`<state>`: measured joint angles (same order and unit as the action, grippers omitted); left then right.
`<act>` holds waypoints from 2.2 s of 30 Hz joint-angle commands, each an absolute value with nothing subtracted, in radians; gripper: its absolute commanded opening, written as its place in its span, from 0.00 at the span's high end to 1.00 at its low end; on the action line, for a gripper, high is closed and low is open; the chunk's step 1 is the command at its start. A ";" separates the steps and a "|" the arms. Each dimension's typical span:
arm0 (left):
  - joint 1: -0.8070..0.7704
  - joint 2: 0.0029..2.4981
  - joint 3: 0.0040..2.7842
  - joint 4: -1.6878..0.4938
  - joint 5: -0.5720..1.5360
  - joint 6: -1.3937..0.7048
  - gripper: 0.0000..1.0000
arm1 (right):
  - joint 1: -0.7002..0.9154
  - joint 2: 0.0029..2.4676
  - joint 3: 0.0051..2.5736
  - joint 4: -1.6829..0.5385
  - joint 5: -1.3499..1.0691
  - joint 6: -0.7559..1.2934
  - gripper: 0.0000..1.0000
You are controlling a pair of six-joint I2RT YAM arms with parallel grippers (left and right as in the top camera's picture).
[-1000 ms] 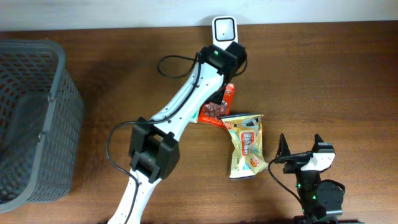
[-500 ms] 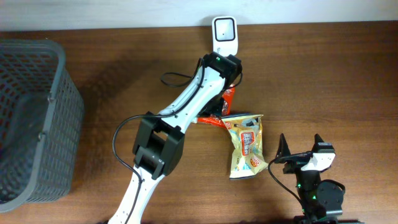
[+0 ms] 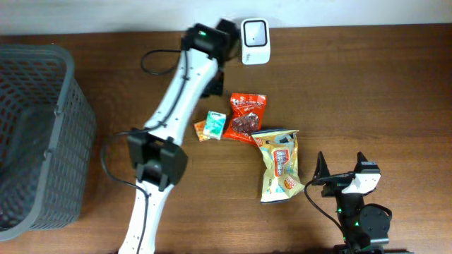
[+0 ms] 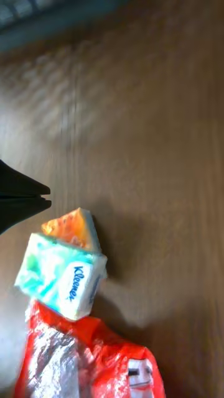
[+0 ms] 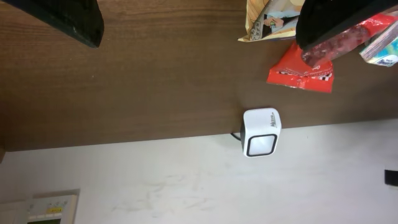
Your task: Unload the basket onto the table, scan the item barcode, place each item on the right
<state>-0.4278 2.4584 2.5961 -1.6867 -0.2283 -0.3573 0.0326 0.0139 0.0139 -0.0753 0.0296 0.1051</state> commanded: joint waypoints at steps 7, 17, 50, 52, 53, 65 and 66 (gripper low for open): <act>-0.410 2.426 2.210 -1.646 0.110 -0.260 1.00 | 0.038 0.008 0.006 -0.079 0.039 0.110 0.02; -0.342 2.421 2.423 -1.495 0.187 -0.260 1.00 | 0.038 0.008 0.006 -0.079 0.039 0.110 0.02; -0.353 2.422 2.349 -1.491 -0.333 -0.456 0.86 | 0.038 0.008 0.006 -0.079 0.039 0.110 0.02; -0.309 2.422 2.297 -1.446 -0.132 -0.445 0.94 | 0.038 0.008 0.006 -0.079 0.039 0.110 0.01; -0.307 2.422 2.265 -1.404 -0.054 -0.406 0.94 | 0.038 0.008 0.006 -0.079 0.039 0.110 0.02; -0.371 2.422 2.146 -1.294 0.248 -0.181 1.00 | 0.038 0.008 0.006 -0.079 0.039 0.110 0.02; -0.371 2.419 2.150 -1.299 0.248 -0.181 1.00 | 0.038 0.008 0.006 -0.079 0.039 0.110 0.02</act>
<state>-0.3695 2.4283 2.1509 -1.2957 0.2062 -0.2279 0.0326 0.0147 0.0139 -0.0753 0.0296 0.1055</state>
